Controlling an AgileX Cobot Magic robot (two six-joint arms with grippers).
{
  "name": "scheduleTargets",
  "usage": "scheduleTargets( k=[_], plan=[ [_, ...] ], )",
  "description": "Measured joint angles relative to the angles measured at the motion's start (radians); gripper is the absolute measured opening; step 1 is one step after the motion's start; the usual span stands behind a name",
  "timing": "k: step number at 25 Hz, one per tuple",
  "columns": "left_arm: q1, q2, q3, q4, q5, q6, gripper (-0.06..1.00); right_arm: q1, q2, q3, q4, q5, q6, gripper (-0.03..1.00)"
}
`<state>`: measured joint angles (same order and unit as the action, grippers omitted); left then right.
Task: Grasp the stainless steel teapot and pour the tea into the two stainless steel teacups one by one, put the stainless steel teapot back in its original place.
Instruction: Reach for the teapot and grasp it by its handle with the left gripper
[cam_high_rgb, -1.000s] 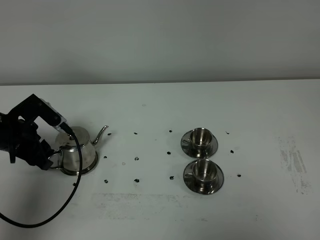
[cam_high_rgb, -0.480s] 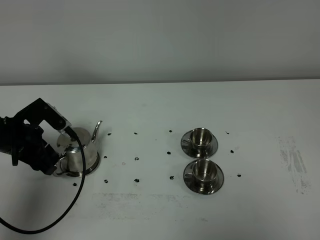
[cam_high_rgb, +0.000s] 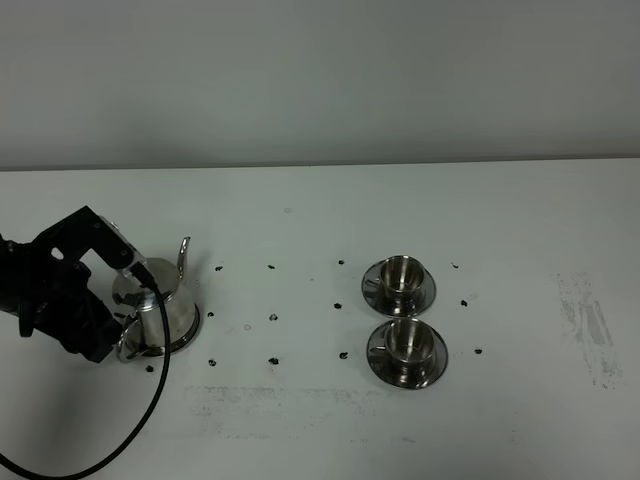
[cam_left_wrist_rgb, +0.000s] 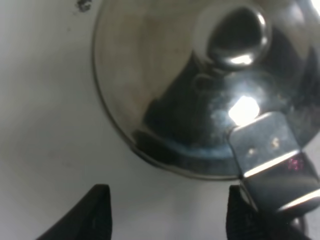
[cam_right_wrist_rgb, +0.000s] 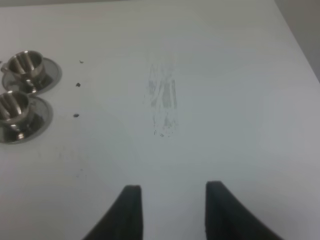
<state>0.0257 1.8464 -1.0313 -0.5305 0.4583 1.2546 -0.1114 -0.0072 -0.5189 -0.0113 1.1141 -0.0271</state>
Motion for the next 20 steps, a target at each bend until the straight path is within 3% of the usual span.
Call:
scheduleTargets(
  k=[7,20],
  plan=[
    [0.0,-0.048,0.0,0.111,0.083,-0.003,0.52,0.0,0.0,0.0,0.0,0.0,0.0,0.29],
    [0.001,-0.432,0.0,0.114,0.081,-0.115,0.52,0.0,0.0,0.0,0.0,0.0,0.0,0.29]
  ],
)
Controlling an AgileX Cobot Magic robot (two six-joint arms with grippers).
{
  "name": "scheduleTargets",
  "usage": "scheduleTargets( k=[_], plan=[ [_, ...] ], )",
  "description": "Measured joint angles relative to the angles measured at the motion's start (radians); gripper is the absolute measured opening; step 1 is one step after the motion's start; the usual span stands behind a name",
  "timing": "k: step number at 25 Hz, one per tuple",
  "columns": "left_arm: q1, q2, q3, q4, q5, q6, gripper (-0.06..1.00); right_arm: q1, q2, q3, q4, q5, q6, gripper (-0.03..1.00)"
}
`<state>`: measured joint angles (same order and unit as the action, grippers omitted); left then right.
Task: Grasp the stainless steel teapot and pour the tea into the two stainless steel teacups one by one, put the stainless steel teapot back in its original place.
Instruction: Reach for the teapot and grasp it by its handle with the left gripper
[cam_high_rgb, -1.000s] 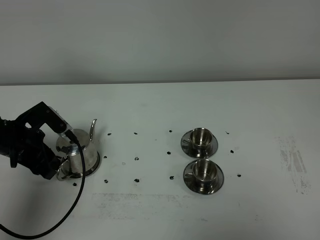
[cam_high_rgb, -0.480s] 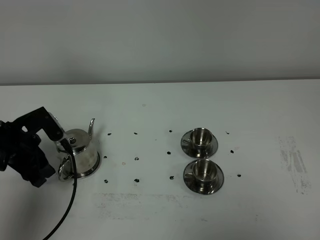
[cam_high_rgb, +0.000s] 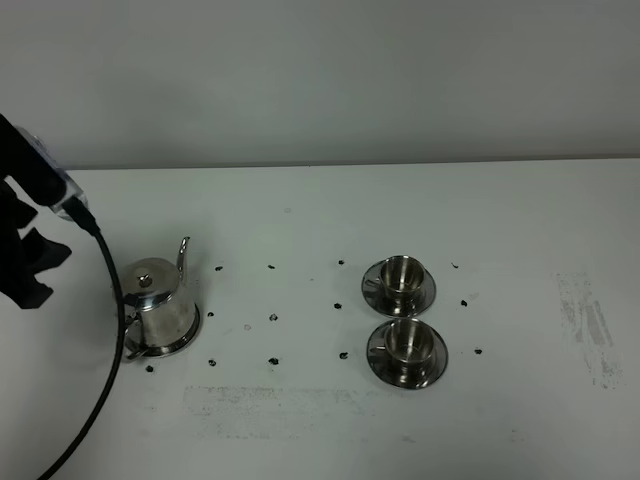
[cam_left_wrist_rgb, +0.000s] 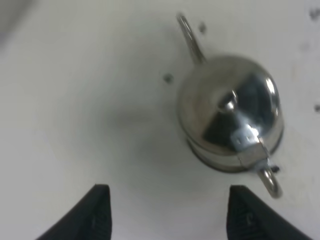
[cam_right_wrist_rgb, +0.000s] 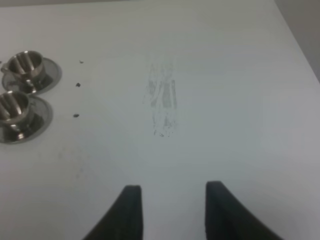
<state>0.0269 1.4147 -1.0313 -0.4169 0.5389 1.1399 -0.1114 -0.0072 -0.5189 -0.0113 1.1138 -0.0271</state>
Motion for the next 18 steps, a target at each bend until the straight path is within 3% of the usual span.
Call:
scheduleTargets(
  k=[5,8,10,15,18],
  plan=[
    [0.0,-0.132,0.0,-0.109,-0.016,-0.076,0.52,0.0,0.0,0.0,0.0,0.0,0.0,0.29],
    [-0.018,-0.181,0.0,-0.13,0.006,-0.211,0.52,0.0,0.0,0.0,0.0,0.0,0.0,0.29],
    [-0.082,-0.201,0.0,-0.04,0.013,-0.365,0.52,0.0,0.0,0.0,0.0,0.0,0.0,0.29],
    [-0.278,-0.173,-0.019,0.255,0.022,-0.918,0.52,0.0,0.0,0.0,0.0,0.0,0.0,0.29],
    [-0.338,-0.088,-0.105,0.379,0.137,-1.087,0.52,0.0,0.0,0.0,0.0,0.0,0.0,0.29]
  ],
)
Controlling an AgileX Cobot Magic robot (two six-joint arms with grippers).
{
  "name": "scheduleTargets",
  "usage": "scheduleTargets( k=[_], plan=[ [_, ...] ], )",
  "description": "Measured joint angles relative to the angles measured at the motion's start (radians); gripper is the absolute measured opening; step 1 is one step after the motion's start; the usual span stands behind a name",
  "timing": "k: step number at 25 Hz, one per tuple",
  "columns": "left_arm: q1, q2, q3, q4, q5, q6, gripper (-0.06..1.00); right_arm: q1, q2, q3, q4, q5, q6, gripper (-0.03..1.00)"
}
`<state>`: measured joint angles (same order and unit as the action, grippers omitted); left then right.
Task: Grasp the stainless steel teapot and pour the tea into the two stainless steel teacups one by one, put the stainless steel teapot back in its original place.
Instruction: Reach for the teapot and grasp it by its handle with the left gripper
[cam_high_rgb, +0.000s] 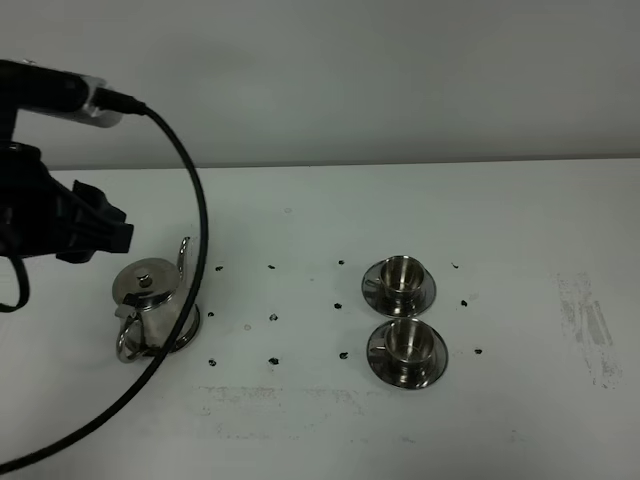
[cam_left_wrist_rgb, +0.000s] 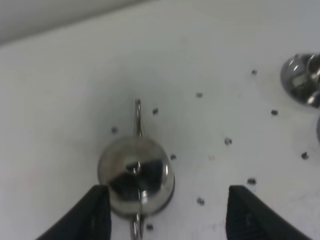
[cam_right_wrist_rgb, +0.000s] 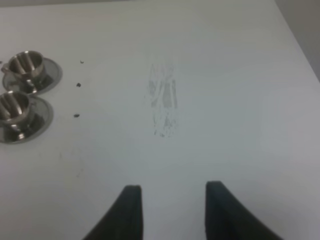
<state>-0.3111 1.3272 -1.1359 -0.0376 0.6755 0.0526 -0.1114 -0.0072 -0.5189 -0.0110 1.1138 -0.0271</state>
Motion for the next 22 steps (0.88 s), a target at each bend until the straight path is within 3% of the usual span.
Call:
scheduleTargets(
  k=[5,8,11,16,22],
  plan=[
    [-0.03,0.197,-0.207,0.038,0.272,-0.016,0.52,0.0,0.0,0.0,0.0,-0.001,0.0,0.29],
    [-0.03,0.281,-0.267,0.038,0.336,0.041,0.52,0.0,0.0,0.0,0.0,-0.001,0.0,0.29],
    [-0.03,0.31,-0.252,0.038,0.313,0.063,0.52,0.0,0.0,0.0,0.0,-0.001,0.0,0.29],
    [-0.026,0.293,-0.136,0.038,0.177,0.067,0.52,0.0,0.0,0.0,0.0,-0.001,0.0,0.29],
    [0.049,0.267,-0.064,-0.018,0.172,0.166,0.52,0.0,0.0,0.0,0.0,-0.001,0.0,0.29]
  ],
)
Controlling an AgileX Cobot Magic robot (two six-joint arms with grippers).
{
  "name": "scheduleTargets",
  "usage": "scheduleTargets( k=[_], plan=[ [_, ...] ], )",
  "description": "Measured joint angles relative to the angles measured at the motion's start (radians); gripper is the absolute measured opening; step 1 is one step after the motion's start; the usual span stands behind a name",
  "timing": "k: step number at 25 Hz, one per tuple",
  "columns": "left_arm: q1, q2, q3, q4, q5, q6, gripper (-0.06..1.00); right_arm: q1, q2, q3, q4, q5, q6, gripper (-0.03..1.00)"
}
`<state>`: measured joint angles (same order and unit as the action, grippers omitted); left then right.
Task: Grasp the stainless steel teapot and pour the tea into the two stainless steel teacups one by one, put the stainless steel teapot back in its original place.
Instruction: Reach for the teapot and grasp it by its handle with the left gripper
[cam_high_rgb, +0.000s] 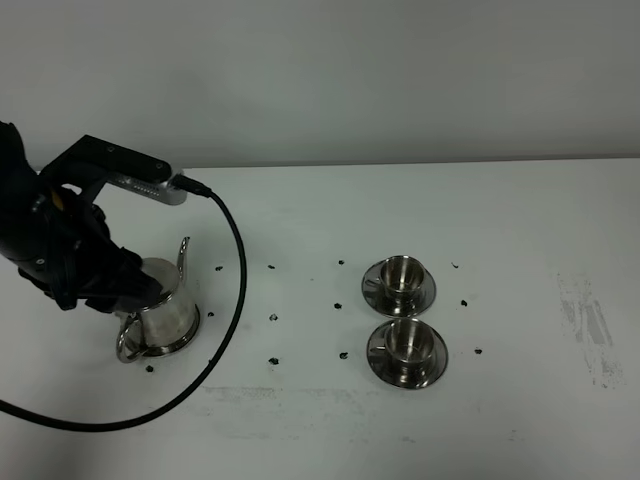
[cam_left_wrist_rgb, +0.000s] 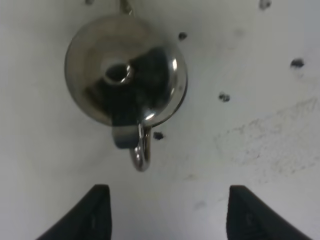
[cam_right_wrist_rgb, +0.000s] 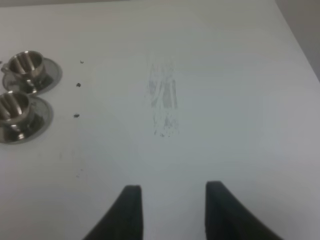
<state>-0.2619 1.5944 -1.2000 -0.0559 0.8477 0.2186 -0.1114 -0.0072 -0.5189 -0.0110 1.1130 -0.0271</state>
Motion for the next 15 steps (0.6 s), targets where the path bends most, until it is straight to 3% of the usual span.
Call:
scheduleTargets(
  k=[6,15],
  plan=[
    [0.062,0.008,0.004,-0.039,-0.002,0.043,0.52,0.0,0.0,0.0,0.0,0.0,0.0,0.29],
    [0.067,0.126,0.006,-0.087,-0.058,0.116,0.52,0.0,0.0,0.0,0.0,0.0,0.0,0.29]
  ],
)
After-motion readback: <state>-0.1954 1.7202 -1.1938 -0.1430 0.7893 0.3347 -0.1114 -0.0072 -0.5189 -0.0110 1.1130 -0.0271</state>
